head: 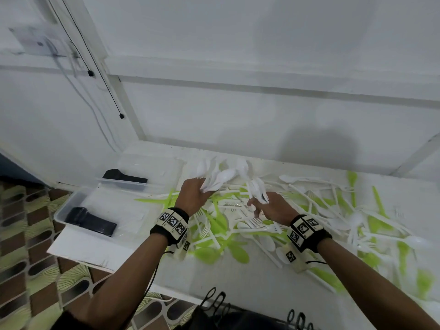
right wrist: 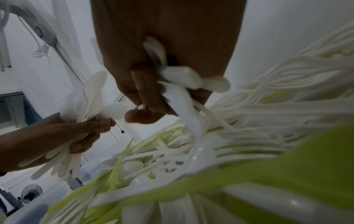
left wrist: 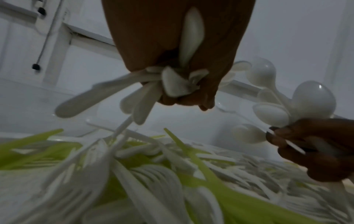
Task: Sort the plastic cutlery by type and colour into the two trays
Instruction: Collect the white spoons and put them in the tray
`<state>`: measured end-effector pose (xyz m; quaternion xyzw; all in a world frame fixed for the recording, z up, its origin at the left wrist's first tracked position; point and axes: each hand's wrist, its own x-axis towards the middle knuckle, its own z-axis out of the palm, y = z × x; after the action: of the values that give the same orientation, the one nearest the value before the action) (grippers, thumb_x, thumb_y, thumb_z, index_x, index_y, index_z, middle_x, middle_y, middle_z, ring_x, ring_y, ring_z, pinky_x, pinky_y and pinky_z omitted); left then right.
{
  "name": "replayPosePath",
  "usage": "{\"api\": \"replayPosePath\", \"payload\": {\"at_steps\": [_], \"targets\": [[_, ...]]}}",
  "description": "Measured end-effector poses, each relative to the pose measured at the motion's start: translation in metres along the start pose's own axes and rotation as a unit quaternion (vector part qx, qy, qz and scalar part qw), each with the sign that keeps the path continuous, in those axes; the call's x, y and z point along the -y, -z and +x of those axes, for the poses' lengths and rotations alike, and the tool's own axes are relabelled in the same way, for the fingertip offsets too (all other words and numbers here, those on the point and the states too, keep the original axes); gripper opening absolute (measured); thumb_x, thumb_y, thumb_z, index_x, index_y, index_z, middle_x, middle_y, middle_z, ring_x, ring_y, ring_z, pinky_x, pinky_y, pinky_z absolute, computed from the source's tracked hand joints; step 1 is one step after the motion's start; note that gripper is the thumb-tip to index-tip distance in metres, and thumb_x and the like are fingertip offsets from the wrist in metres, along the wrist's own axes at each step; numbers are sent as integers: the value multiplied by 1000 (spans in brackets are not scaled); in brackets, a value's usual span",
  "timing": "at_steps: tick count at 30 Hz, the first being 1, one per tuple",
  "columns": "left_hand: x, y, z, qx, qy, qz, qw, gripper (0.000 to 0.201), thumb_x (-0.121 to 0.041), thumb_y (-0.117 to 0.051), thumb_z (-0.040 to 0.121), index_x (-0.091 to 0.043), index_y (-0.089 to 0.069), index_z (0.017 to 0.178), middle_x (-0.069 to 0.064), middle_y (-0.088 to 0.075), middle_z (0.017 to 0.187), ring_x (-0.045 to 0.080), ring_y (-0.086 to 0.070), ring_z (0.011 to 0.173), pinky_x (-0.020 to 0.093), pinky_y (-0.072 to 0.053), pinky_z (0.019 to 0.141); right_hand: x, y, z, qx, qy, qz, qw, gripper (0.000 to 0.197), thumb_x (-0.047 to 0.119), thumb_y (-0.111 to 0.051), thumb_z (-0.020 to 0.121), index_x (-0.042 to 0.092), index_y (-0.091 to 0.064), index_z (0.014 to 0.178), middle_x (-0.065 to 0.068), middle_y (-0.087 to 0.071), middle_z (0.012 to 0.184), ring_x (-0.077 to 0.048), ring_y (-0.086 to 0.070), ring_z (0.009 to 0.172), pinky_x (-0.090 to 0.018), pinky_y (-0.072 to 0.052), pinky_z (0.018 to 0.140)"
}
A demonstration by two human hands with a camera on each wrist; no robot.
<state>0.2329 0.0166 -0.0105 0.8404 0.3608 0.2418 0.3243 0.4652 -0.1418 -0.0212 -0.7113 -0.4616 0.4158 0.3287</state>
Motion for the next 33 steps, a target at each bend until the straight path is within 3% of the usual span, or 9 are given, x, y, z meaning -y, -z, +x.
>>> {"api": "replayPosePath", "payload": {"at_steps": [3, 5, 9, 13, 16, 19, 22, 27, 33], "targets": [[-2, -18, -5, 51, 21, -1, 998, 42, -46, -66, 87, -5, -73, 89, 7, -74, 84, 24, -69, 79, 37, -49, 64, -5, -2, -3, -65, -42, 17, 997, 25, 21, -57, 96, 12, -63, 73, 2, -62, 56, -9, -44, 44, -21, -38, 50], [-7, -32, -6, 77, 38, 12, 996, 28, -33, -74, 90, -5, -73, 93, 11, -75, 91, 25, -69, 87, 32, -40, 64, -9, -3, -3, -96, -68, 74, 990, 29, 15, -55, 94, 15, -49, 65, 5, -48, 50, -10, -36, 42, -24, -30, 45], [-15, -58, -5, 112, 53, 80, 989, 25, -29, -77, 88, -10, -65, 79, 11, -69, 83, 24, -62, 78, 32, -31, 61, -16, 2, -9, -130, -68, 186, 972, 27, 14, -52, 100, 14, -46, 74, 1, -34, 59, -11, -26, 48, -24, -21, 44], [-14, -72, -6, 155, 56, 184, 969, 24, -36, -74, 86, -15, -73, 98, 7, -70, 98, 28, -66, 94, 38, -52, 74, -20, 12, -17, -176, -59, 237, 954, 36, 30, -58, 104, 16, -47, 72, 5, -36, 54, -11, -27, 45, -22, -23, 42], [-11, -75, -4, 174, 40, 254, 951, 30, -34, -70, 89, -16, -69, 114, 8, -67, 112, 30, -64, 106, 38, -52, 81, -23, 19, -24, -162, -33, 202, 965, 39, 39, -59, 102, 13, -56, 73, 3, -39, 55, -10, -28, 43, -22, -25, 41], [-15, -72, 2, 180, 33, 268, 946, 26, -32, -66, 91, -14, -69, 110, 12, -65, 112, 33, -64, 106, 38, -50, 80, -27, 20, -29, -141, -12, 167, 976, 29, 35, -56, 104, 15, -75, 95, 4, -41, 55, -10, -29, 43, -21, -26, 41], [-23, -64, 5, 192, 17, 284, 939, 22, -27, -64, 91, -9, -64, 105, 16, -63, 112, 36, -61, 107, 39, -47, 80, -30, 20, -27, -151, -14, 177, 972, 23, 29, -55, 105, 19, -74, 111, 10, -39, 50, -8, -28, 43, -20, -25, 41], [-37, -41, 6, 170, 21, 248, 953, 27, -31, -68, 90, -7, -62, 100, 18, -64, 106, 36, -60, 108, 38, -46, 79, -26, 12, -21, -136, -23, 149, 979, 22, 27, -56, 104, 14, -75, 103, 0, -64, 59, -12, -33, 39, -19, -30, 41], [-43, -17, -1, 118, 152, 3, 981, 29, -28, -70, 85, -1, -67, 75, 7, -67, 61, 19, -67, 50, 32, -56, 54, -12, -4, -12, -127, -73, 216, 965, 21, 25, -61, 101, 11, -65, 84, 2, -39, 56, -10, -28, 42, -21, -25, 40]]}}
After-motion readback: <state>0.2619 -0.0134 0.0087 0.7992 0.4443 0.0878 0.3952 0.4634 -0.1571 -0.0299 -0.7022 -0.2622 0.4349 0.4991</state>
